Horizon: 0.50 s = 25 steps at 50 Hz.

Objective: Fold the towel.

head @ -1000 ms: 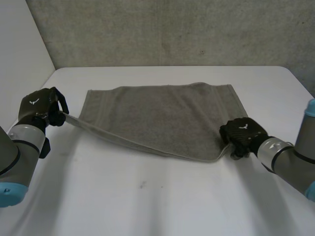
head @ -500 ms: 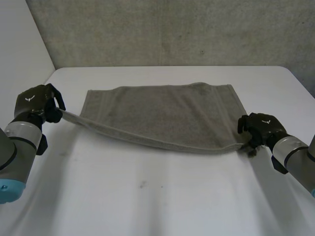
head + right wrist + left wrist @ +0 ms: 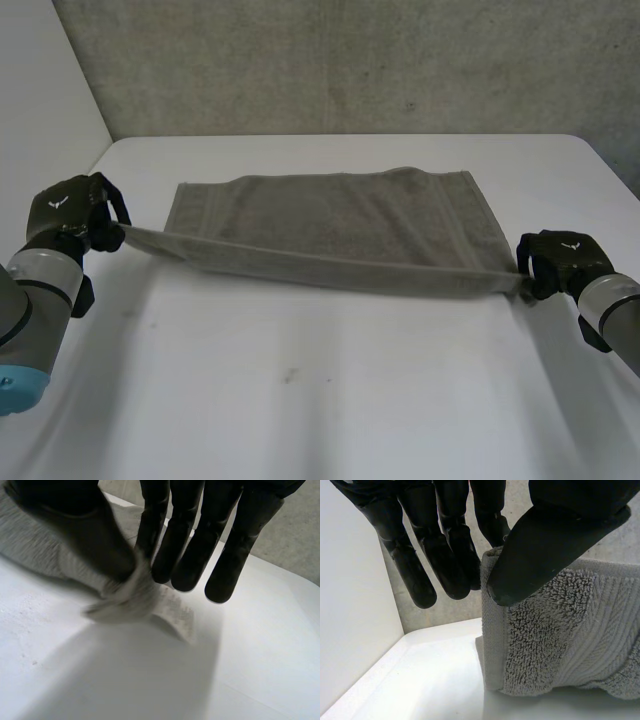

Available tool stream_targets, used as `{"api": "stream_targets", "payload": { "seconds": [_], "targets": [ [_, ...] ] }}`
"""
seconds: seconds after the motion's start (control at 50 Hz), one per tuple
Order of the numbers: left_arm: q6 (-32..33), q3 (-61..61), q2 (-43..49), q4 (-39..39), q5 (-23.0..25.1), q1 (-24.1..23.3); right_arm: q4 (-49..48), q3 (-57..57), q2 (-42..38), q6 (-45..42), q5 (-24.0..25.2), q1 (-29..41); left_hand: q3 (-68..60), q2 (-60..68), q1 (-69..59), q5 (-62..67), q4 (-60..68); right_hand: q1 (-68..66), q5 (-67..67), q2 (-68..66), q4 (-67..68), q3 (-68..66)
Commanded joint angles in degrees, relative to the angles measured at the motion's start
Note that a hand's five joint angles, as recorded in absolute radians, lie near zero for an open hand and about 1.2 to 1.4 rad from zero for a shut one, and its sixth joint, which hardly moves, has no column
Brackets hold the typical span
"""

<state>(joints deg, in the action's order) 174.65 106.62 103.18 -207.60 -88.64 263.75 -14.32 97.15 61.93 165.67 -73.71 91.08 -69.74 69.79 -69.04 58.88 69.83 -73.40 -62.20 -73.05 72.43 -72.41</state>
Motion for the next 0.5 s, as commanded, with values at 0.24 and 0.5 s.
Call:
{"api": "stream_targets", "payload": {
  "seconds": [0.24,0.5],
  "targets": [
    [1.0,3.2,-6.9,5.8,2.5,-0.6,3.7,1.3,16.3,-23.9,4.7,0.2,-10.3,10.2,-11.0,11.1,10.2,-6.6,-7.8,-7.0,7.6,-7.6],
    [4.2,12.5,-31.2,23.7,13.0,6.9,38.9,0.1,32.8,-47.2,10.8,-11.8,-10.3,10.2,-11.0,11.1,10.2,-6.6,-7.8,-7.0,7.6,-7.6]
  ]
}}
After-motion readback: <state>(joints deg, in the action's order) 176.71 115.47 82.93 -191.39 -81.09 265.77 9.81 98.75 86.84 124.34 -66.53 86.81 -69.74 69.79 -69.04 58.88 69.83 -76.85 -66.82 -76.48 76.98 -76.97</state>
